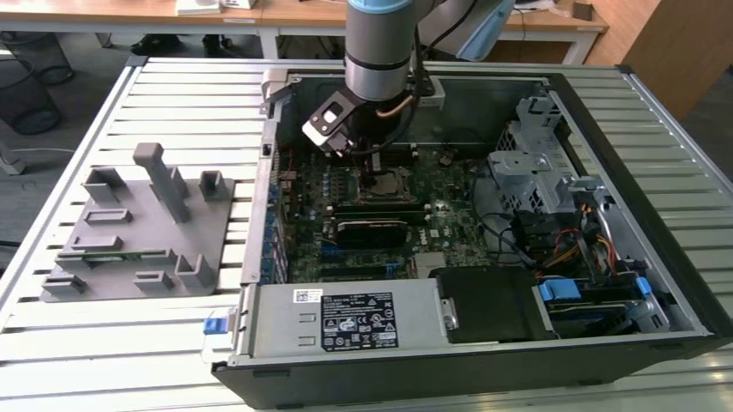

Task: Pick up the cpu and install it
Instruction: 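Close the cpu cover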

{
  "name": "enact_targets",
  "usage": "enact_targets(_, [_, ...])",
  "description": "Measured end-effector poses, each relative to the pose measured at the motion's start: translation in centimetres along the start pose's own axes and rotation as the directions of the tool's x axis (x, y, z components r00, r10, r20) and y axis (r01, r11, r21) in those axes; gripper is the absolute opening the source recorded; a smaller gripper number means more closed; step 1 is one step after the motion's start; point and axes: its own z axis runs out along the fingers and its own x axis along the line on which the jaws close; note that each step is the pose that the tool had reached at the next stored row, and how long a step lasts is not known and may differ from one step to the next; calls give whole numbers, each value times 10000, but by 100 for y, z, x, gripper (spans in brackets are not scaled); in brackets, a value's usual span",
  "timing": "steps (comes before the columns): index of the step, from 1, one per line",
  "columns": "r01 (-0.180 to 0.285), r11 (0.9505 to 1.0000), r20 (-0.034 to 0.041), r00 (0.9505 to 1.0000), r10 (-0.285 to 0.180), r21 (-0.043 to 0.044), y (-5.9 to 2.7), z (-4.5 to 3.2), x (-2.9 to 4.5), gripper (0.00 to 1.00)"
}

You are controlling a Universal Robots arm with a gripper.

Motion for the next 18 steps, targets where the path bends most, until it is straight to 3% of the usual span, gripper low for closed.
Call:
enact_targets(8, [-1, 10000, -2, 10000, 1, -2, -1, 9, 0, 11])
enact_targets(18, [-1, 10000, -1, 10000, 1, -1, -10, -36, 1, 11])
